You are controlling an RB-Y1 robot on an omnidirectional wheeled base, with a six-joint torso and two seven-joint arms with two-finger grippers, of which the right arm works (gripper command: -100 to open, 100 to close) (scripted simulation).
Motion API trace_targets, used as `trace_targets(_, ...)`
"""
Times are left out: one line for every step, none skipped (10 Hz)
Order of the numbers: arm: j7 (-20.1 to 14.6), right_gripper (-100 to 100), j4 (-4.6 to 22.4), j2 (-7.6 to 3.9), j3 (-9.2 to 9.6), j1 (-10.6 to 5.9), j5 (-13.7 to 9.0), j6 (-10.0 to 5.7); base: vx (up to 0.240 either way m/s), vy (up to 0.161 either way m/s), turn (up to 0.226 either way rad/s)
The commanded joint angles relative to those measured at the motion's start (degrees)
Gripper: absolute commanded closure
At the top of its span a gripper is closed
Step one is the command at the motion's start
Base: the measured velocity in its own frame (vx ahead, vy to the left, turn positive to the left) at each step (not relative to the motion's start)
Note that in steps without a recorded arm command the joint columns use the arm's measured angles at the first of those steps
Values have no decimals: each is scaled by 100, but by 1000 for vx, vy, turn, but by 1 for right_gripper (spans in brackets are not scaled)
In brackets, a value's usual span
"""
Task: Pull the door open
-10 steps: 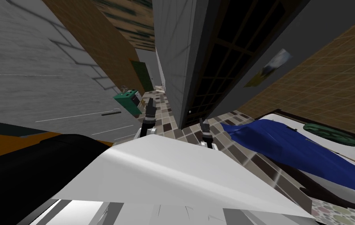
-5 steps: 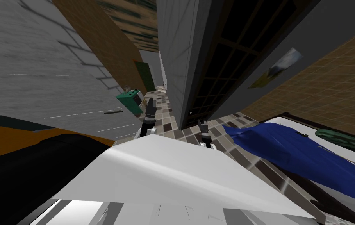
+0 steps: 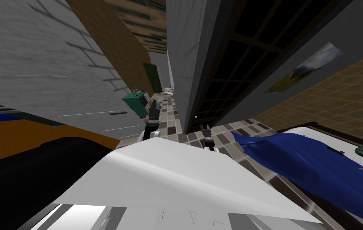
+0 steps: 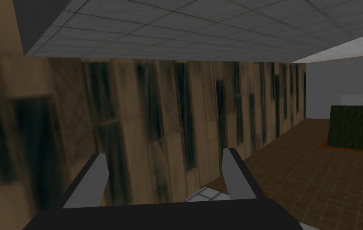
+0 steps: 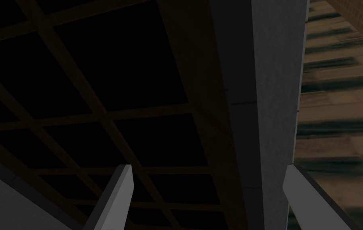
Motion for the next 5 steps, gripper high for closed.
trace_targets(226,-100,252,13,-1,-59,97,-21,97,-85,125)
trace_targets(348,-100,433,10,-13,-108,145,-55,84,-60,144)
trace_targets(464,-100,606,8,-24,-155,191,-88,66,-48,117)
trace_targets(580,-100,778,5,-36,-201,238,-121,65,-59,104)
trace_targets(696,-100,950,3,-47,-248,284,-153,82,-63,102)
